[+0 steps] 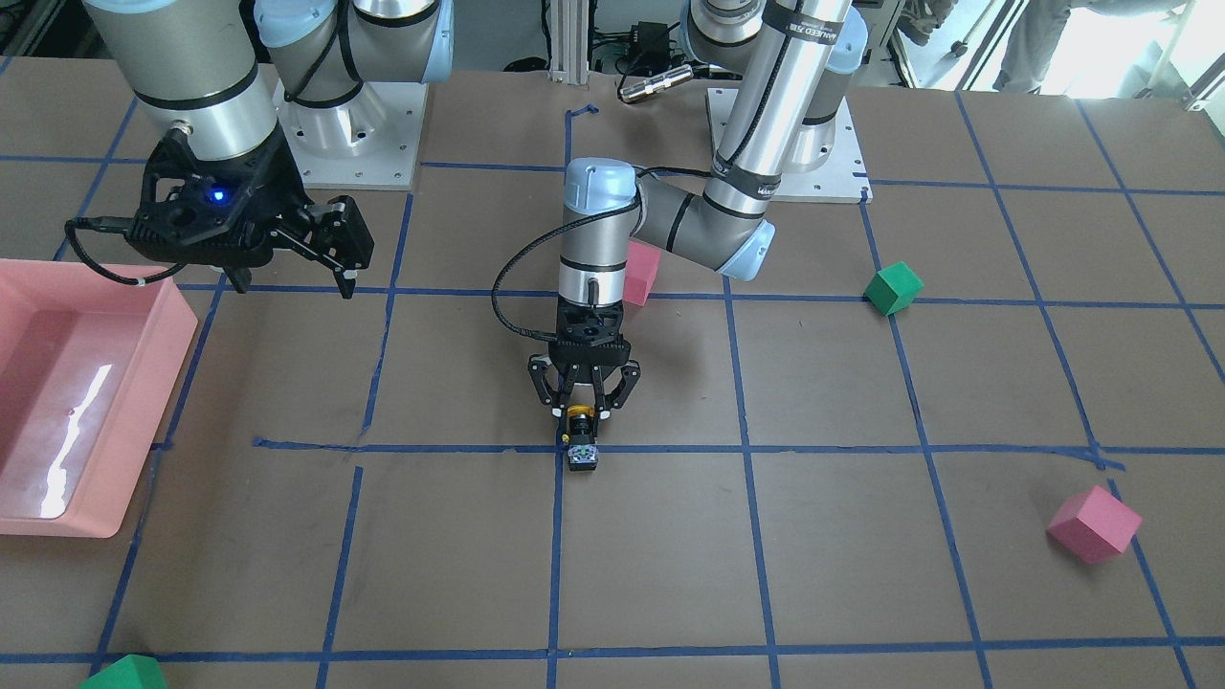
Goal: Align button upright
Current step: 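Lower the left gripper and grasp the switch body, then lift and rotate the switch with the left gripper, yellow cap up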
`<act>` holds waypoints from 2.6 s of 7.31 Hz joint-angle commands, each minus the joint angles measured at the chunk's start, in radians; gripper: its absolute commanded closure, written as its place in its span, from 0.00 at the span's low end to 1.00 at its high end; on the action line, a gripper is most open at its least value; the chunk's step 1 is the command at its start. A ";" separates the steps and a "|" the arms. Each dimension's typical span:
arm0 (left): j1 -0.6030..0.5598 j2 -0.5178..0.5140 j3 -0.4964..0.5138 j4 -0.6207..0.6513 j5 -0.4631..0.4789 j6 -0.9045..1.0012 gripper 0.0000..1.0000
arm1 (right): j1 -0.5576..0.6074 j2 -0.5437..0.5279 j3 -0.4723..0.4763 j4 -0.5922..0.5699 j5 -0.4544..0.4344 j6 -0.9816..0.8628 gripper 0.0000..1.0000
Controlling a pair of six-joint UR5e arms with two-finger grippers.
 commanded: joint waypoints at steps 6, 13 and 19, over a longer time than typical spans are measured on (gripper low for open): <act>0.145 0.115 0.544 -1.093 -0.105 -0.259 1.00 | 0.000 0.000 0.000 0.000 0.001 0.000 0.00; 0.356 0.028 0.494 -1.333 -0.929 -0.819 1.00 | 0.000 0.000 0.000 0.002 0.001 0.002 0.00; 0.368 -0.016 0.445 -1.317 -1.010 -0.754 1.00 | 0.000 -0.002 0.000 -0.002 0.001 -0.005 0.00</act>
